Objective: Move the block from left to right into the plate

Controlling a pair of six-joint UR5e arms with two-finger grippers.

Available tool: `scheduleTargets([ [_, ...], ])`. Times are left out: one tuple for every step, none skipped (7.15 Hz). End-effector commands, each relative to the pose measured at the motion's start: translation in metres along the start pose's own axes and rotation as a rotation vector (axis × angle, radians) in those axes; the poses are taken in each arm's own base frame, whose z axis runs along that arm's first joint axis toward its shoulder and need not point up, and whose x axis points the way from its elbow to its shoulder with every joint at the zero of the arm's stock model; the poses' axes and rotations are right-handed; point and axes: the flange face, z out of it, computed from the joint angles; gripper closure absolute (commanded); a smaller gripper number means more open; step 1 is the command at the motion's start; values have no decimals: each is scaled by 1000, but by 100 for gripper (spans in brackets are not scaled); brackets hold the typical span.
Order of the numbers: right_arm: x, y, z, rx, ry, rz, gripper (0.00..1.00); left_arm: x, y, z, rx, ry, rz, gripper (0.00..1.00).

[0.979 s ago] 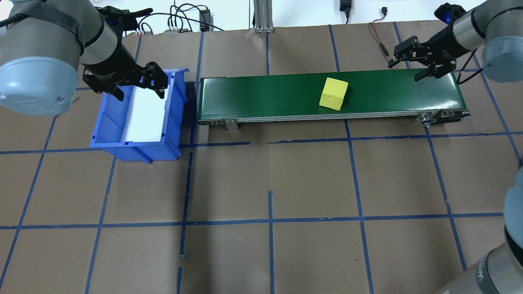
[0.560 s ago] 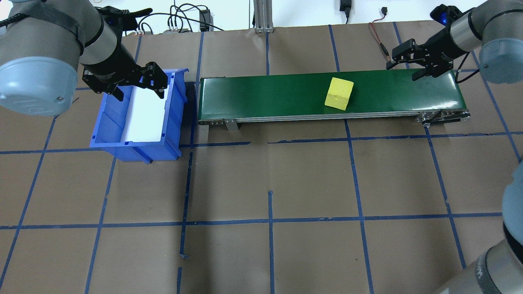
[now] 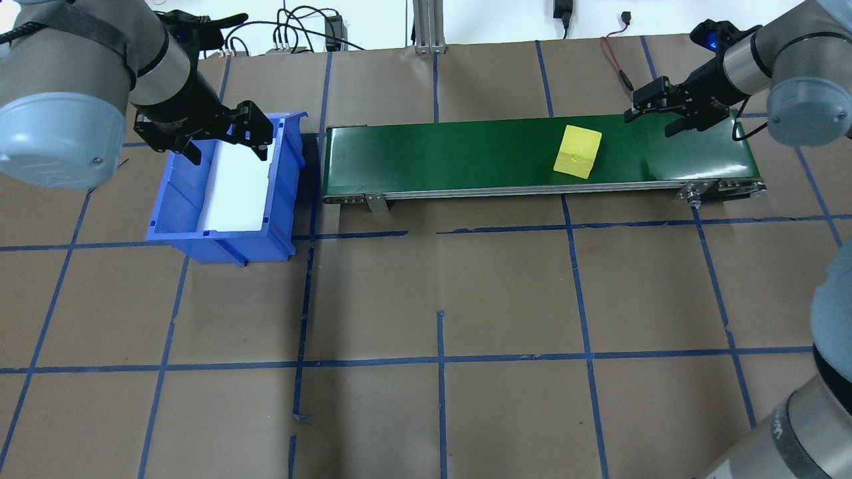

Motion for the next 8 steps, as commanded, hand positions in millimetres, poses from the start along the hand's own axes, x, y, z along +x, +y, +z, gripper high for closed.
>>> scheduleTargets([
  [1,0,1,0,1,11,0,1,0,0,1,0,2,0],
  [0,-1,-1,3,0,23,0,1,0,0,0,0,2,0],
  [-3,-3,-6,13,-1,93,0,1,0,-1,3,0,2,0],
  [-3,-2,-5,11,-2,103,0,1,0,0,0,0,2,0],
  [-4,-2,-5,13,-22,108,0,1,-1,0,3,0,2,0],
  [-5,-1,-4,13,-28,109,0,1,-1,0,1,0,2,0],
  [-6,-1,-4,12,-28,107,0,1,-1,0,1,0,2,0],
  [-5,-1,-2,10,-29,107,0,1,-1,0,1,0,2,0],
])
